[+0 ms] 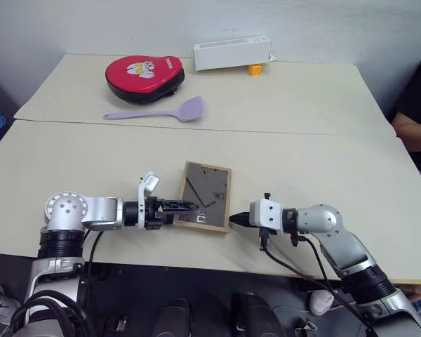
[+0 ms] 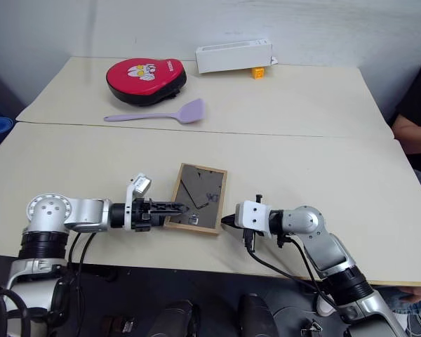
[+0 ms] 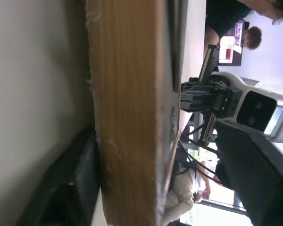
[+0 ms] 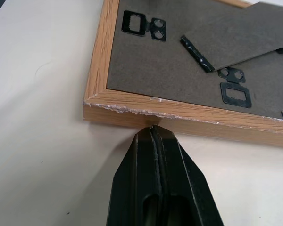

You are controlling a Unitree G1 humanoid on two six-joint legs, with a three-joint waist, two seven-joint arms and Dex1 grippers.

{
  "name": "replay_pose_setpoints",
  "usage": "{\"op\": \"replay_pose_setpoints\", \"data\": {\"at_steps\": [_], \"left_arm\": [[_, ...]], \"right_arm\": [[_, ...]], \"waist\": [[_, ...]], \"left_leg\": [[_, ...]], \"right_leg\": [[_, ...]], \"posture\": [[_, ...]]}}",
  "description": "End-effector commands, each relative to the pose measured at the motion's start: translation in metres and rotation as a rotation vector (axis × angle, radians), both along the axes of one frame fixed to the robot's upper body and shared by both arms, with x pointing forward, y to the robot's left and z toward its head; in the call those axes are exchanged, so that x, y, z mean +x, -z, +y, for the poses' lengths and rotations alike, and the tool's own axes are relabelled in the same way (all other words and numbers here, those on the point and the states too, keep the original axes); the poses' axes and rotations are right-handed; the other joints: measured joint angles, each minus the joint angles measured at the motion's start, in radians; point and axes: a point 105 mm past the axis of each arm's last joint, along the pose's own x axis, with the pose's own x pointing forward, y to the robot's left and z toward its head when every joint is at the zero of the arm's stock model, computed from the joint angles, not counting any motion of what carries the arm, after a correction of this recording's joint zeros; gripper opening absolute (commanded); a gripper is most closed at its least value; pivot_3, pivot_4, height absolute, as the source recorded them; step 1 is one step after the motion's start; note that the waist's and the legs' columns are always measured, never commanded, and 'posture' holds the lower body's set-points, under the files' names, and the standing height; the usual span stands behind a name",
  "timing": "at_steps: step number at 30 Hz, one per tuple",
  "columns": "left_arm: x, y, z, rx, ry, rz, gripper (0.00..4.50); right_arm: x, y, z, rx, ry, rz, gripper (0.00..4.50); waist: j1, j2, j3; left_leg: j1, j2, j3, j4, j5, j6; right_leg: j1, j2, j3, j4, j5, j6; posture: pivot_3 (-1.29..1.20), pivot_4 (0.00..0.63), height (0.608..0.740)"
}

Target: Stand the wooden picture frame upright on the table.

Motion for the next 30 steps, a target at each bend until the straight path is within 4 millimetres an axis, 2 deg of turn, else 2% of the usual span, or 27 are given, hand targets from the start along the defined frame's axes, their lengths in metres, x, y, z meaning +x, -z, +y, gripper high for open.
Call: {"op": "replay_pose_setpoints", "data": {"at_steps": [1,5,7,9,10,13,15,17,20,21,24,30], "left_arm": [[0.000,0.000,-0.004,-0.017,0.004,0.021,2.30],[0.002,0.000,0.002,0.002,-0.042,0.001,1.30],[-0.001,-0.010,0.008,-0.009,-0.052,-0.075,1.27],[-0.008,-0.012,0.018,0.064,-0.050,-0.157,1.27],[-0.006,-0.018,0.023,0.062,-0.082,-0.265,1.27],[-0.008,-0.024,0.031,0.125,-0.067,-0.533,1.27],[-0.009,-0.014,0.036,0.227,-0.009,-0.667,1.27],[-0.008,-0.010,0.037,0.245,0.006,-0.744,1.27],[-0.008,-0.009,0.031,0.227,0.029,-0.799,1.27],[-0.009,-0.010,0.026,0.208,0.048,-0.813,1.27],[-0.013,-0.010,0.016,0.191,0.088,-0.841,1.27],[-0.015,-0.011,0.010,0.169,0.106,-0.851,1.27]], "right_arm": [[0.000,-0.007,-0.001,0.013,-0.011,-0.041,0.00],[0.003,-0.010,-0.011,0.016,0.024,-0.049,0.00],[0.003,-0.017,-0.024,0.058,0.060,-0.027,0.00],[0.003,-0.037,-0.035,0.183,0.084,-0.007,0.00],[-0.002,-0.049,-0.036,0.247,0.051,0.041,0.00],[-0.005,-0.075,-0.035,0.358,0.018,0.109,0.80],[-0.007,-0.091,-0.024,0.412,-0.024,0.175,1.42],[-0.012,-0.100,-0.006,0.417,-0.093,0.262,2.09],[-0.014,-0.105,0.014,0.413,-0.131,0.321,3.22],[-0.011,-0.104,0.028,0.406,-0.139,0.331,3.54],[-0.002,-0.098,0.050,0.382,-0.120,0.340,3.54],[-0.001,-0.093,0.066,0.382,-0.148,0.357,3.54]], "waist": [[-0.002,0.000,0.000],[-0.003,0.000,0.000],[-0.003,0.000,0.000],[-0.007,0.000,0.000],[-0.013,0.000,0.000],[-0.026,0.000,0.000],[-0.031,0.000,0.000],[-0.028,0.001,-0.001],[-0.022,0.001,-0.001],[-0.018,0.001,-0.001],[-0.014,0.001,-0.001],[-0.001,0.001,-0.001]], "left_leg": [[0.000,0.000,0.000,0.000,0.000,0.000],[0.000,0.000,0.000,0.000,0.001,-0.001],[0.000,0.000,0.000,0.001,0.001,-0.001],[0.000,0.000,0.000,0.000,0.001,-0.001],[0.000,0.001,0.001,-0.001,0.001,-0.002],[0.001,0.002,0.001,-0.004,0.002,-0.004],[0.002,0.002,0.001,-0.006,0.003,-0.006],[0.004,0.003,0.001,-0.007,0.004,-0.007],[0.003,0.003,0.000,-0.008,0.004,-0.007],[0.003,0.003,-0.001,-0.008,0.004,-0.006],[0.001,0.002,-0.001,-0.007,0.003,-0.003],[-0.006,0.001,-0.001,-0.005,0.003,0.000]], "right_leg": [[0.000,0.000,0.000,0.000,0.000,0.000],[0.000,0.000,0.000,0.001,0.000,0.000],[0.000,0.001,0.000,0.001,0.000,0.000],[0.000,0.001,0.000,0.001,0.000,0.000],[-0.001,0.001,0.000,0.001,0.000,0.000],[-0.001,0.002,0.001,-0.001,0.000,0.000],[-0.001,0.003,0.001,0.000,-0.001,-0.002],[0.000,0.003,0.001,0.000,-0.001,-0.004],[0.000,0.002,0.000,0.000,-0.002,-0.005],[0.000,0.001,0.000,0.000,-0.002,-0.005],[-0.001,0.000,0.000,-0.001,-0.001,-0.004],[-0.006,-0.001,0.000,-0.003,0.000,-0.002]], "posture": [[0.00,0.150,0.740],[0.00,0.150,0.740],[0.00,0.150,0.740],[0.00,0.150,0.740],[0.00,0.150,0.740],[0.00,0.150,0.740],[0.00,0.150,0.740],[0.00,0.150,0.740],[0.00,0.150,0.740],[0.00,0.150,0.740],[0.00,0.150,0.740],[0.00,0.150,0.740]]}}
